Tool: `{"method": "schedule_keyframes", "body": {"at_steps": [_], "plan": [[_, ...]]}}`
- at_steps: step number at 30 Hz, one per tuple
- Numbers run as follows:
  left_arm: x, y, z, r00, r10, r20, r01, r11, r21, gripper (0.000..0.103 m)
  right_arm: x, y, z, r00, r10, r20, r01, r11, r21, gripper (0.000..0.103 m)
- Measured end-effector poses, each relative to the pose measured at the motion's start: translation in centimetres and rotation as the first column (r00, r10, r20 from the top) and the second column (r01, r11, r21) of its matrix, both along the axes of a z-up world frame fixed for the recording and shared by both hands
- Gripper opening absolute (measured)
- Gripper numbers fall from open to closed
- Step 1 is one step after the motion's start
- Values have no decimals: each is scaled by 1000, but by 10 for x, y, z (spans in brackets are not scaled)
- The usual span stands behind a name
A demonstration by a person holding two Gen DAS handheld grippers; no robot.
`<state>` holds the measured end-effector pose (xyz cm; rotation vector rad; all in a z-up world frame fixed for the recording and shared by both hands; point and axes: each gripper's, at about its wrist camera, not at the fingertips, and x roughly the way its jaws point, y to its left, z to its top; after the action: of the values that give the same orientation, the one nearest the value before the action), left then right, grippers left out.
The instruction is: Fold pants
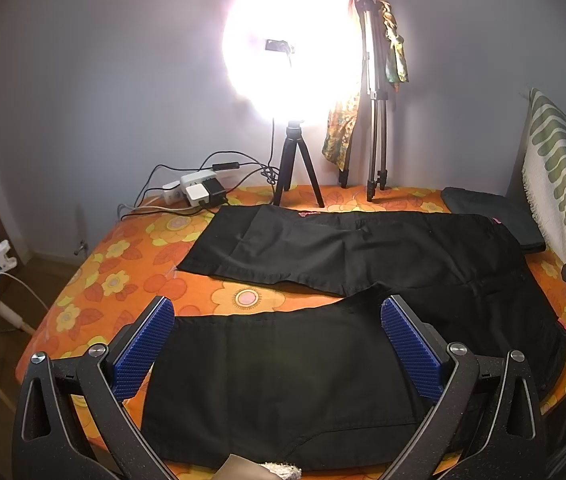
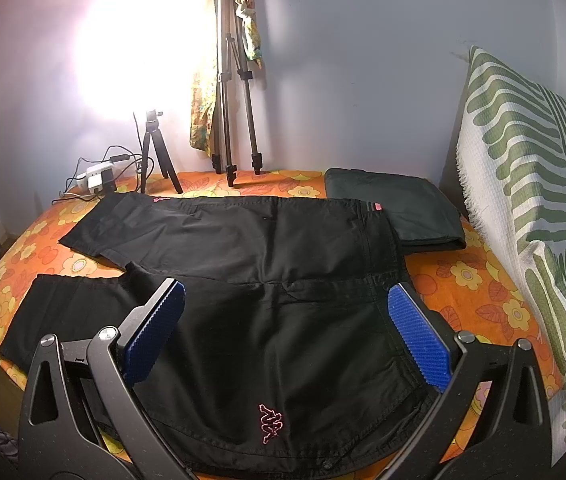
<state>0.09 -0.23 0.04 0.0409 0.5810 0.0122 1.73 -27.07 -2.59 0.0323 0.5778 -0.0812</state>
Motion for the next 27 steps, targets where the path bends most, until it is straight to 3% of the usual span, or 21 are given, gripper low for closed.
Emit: {"method": "schedule_keyframes", "body": {"at_steps": [27], "plan": [[-1,4,-2,1000,8,13,-8,1000,-4,103,0,0,0,1000,-3,5,3,1000,-1,103]]}}
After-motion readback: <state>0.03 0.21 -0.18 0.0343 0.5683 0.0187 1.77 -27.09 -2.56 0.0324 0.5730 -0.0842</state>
